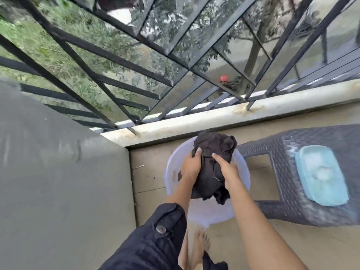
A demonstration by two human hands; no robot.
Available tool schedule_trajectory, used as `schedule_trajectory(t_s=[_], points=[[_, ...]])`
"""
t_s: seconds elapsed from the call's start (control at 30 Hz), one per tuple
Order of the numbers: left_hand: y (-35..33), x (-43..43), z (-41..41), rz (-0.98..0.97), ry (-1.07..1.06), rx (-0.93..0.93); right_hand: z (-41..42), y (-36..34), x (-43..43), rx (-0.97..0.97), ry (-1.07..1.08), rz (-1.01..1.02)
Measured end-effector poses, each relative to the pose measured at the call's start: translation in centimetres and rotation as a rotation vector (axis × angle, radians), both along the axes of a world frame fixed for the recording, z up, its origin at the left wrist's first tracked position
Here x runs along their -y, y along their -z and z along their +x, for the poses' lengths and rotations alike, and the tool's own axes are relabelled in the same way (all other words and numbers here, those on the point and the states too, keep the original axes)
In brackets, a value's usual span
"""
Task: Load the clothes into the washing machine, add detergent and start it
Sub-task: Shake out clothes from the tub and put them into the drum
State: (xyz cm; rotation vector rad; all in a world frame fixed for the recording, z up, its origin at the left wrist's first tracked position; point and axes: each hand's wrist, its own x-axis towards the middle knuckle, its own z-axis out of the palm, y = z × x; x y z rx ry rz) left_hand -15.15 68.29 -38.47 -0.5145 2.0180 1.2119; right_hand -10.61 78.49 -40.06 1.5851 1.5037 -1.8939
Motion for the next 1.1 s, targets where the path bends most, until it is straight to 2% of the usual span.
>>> schedule_trajectory(t_s=[0.23,0.57,0.8,1.1], points=[[-14.3,1.0,0.3,-0.017,-0.025,-0.115,0.1,-15.7,0.9,-0.118,0.017,0.025],[-30.3,5.2,1.6,-0.006,-0.131,-0.336,1.4,-32.0,5.7,-0.239,-0.021,0.186],[-37.5,11.3,1.9,0.042,-0.286,-0.459,0.0,-38.8,11.3,-0.369,-0.125,0.261],[-41.9,23.2,1.7,0.073,-0.393,-0.534,0.0,-45.2,23.2,-0.451,-0.222,0.295]])
